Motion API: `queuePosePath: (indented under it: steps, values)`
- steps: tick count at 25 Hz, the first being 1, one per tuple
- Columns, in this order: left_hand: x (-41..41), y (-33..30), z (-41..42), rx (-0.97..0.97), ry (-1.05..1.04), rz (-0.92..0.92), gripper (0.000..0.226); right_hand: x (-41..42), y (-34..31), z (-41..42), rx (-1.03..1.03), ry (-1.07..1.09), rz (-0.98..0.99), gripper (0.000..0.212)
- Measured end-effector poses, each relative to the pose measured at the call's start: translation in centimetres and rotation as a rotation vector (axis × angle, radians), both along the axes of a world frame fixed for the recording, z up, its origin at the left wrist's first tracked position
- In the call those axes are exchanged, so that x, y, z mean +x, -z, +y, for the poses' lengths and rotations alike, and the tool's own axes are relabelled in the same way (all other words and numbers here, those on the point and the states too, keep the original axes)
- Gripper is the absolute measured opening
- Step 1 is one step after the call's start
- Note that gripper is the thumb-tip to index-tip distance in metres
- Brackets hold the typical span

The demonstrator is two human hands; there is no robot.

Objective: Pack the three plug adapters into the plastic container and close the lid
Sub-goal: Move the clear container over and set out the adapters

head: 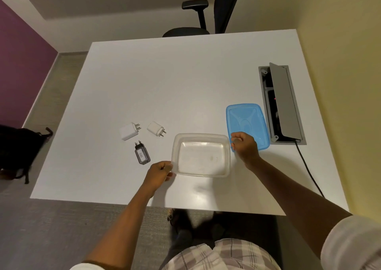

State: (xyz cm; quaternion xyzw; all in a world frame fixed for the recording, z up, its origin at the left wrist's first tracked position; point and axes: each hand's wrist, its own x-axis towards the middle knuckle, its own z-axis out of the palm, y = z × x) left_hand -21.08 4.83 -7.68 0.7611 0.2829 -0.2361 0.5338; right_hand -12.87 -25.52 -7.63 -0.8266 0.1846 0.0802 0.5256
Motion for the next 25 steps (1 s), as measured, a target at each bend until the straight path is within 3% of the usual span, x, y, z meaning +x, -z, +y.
queuePosePath:
  steps: [6, 12, 15, 17, 20, 25]
  values:
    - [-1.4, 0.4, 3.0, 0.094, 0.037, 0.024, 0.023, -0.3, -0.7, 0.9, -0.053, 0.119, -0.148, 0.017]
    - [-3.8, 1.9, 8.1, 0.234, 0.141, 0.078, 0.02, -0.9, -5.0, 6.2, 0.028, 0.064, -0.251, 0.023]
    - [-3.9, 2.1, 10.4, 0.38, 0.22, 0.019, 0.018, -1.1, -6.9, 10.5, 0.033, -0.005, -0.256, 0.027]
    - [-3.3, 2.4, 11.8, 0.482, 0.192, -0.011, 0.031, -1.3, -7.7, 13.8, 0.028, -0.063, -0.225, 0.028]
    - [-2.5, 4.2, 14.0, 0.665, 0.307, -0.092, 0.041, -1.7, -7.7, 18.9, -0.011, -0.244, -0.286, 0.029]
    - [-1.7, 6.3, 15.1, 0.788, 0.304, -0.177, 0.06, -1.7, -5.8, 25.8, -0.027, -0.481, -0.089, 0.016]
